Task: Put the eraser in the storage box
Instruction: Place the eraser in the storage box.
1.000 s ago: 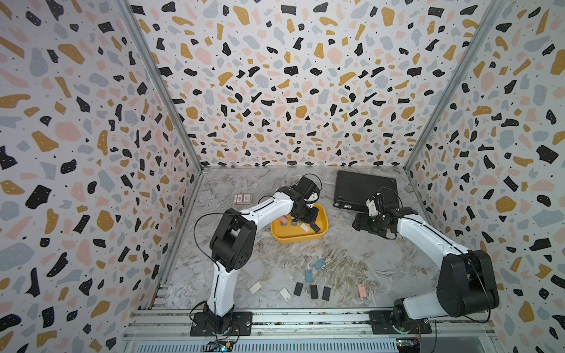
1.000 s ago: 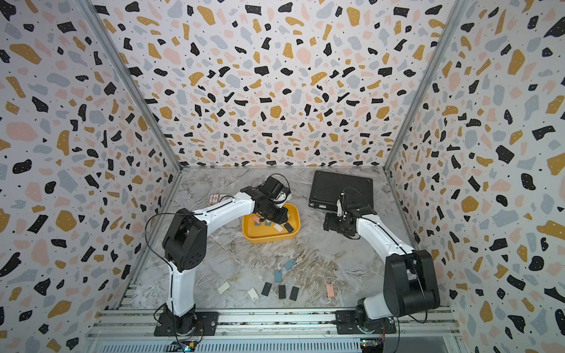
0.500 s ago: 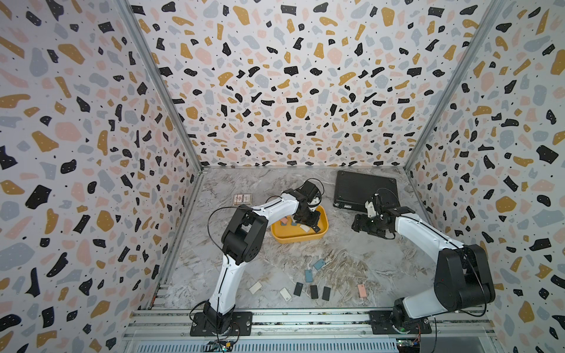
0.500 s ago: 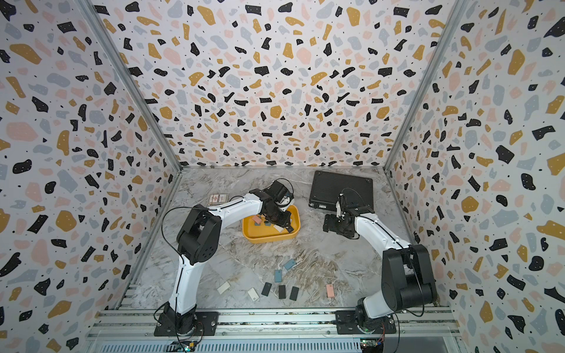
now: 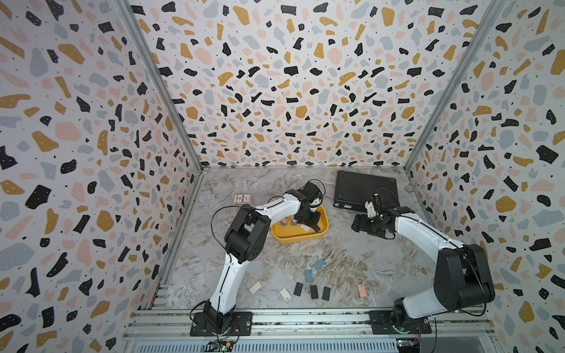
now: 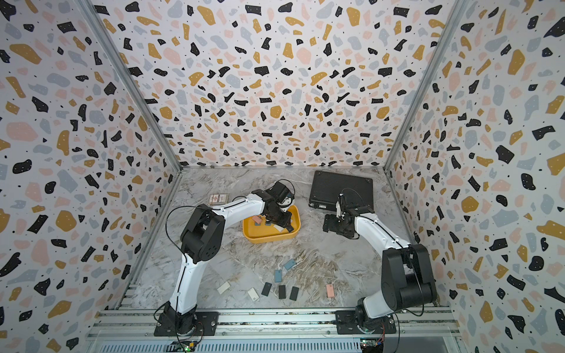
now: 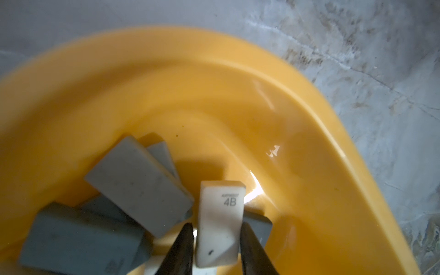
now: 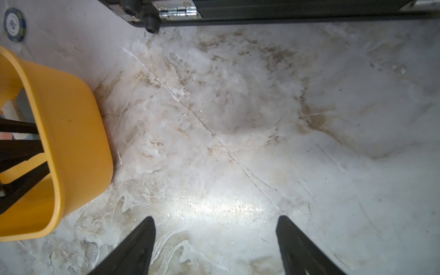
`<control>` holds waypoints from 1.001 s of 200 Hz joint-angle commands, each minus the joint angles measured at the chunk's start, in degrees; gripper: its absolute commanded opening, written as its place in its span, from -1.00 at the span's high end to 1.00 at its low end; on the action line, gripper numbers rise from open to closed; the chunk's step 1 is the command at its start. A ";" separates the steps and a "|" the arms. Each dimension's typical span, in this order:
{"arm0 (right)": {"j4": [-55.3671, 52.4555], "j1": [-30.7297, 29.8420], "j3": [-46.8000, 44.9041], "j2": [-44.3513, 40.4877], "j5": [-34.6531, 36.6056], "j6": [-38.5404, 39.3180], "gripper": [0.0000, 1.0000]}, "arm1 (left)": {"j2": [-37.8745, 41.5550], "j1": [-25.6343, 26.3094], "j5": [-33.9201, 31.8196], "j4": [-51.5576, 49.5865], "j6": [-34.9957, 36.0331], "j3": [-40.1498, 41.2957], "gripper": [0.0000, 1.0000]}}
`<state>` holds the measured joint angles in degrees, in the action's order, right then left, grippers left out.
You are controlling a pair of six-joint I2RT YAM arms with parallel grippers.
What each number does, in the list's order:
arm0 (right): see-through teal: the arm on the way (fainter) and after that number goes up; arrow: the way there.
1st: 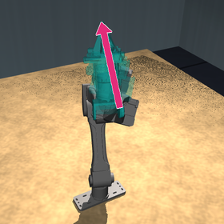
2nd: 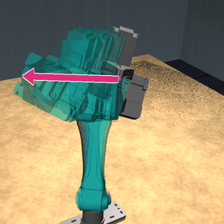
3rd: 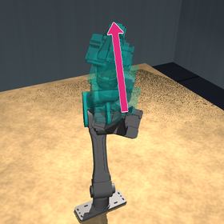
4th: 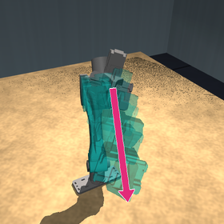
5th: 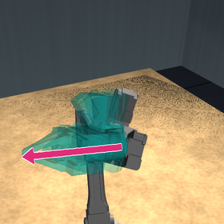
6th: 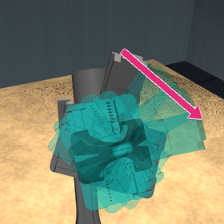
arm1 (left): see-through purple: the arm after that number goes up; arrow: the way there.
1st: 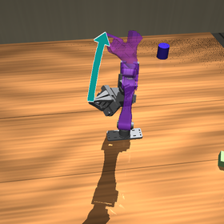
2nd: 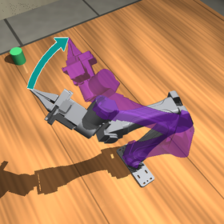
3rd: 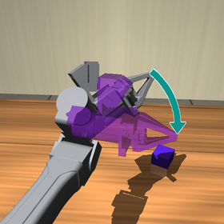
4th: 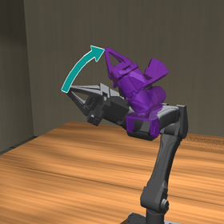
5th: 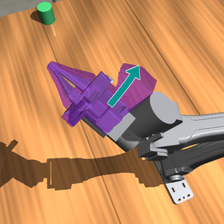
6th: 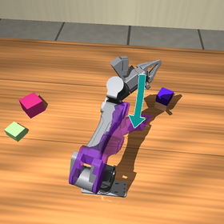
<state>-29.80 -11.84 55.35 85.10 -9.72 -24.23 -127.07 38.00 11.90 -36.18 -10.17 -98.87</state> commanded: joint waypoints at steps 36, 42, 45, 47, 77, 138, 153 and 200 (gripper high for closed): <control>0.25 0.32 0.78 -0.37 -0.52 -0.14 -0.65 | -0.04 0.46 -2.15 -1.56 0.90 -0.61 -0.14; 0.32 0.32 0.81 -0.45 -0.61 -0.12 -0.65 | 0.22 0.57 -2.15 -1.76 1.05 -0.77 -0.17; 0.28 0.32 0.81 -0.42 -0.65 -0.13 -0.65 | 0.38 0.66 -2.15 -1.84 1.05 -0.80 -0.19; 0.29 0.32 0.81 -0.45 -0.65 -0.14 -0.65 | 0.47 0.71 -2.21 -1.84 1.10 -0.84 -0.20; 0.42 0.32 0.81 -0.46 -1.11 -0.21 -0.65 | 3.24 1.72 -2.85 -3.04 1.38 -1.49 -0.26; 0.53 0.30 0.68 -1.06 -1.36 -0.21 -0.65 | 17.92 2.14 -2.44 -2.87 3.01 1.20 -0.52; 0.46 0.32 0.57 -1.27 -1.14 -0.12 -0.65 | 22.61 2.17 -0.32 -2.78 4.62 4.24 -0.58; 0.32 0.41 -0.05 -3.68 2.12 -0.40 -0.65 | 30.27 4.33 1.55 -2.95 7.58 17.91 -0.60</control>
<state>-28.93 -11.84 55.33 84.58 -9.98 -24.27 -96.51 40.45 12.05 -37.89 -5.19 -88.60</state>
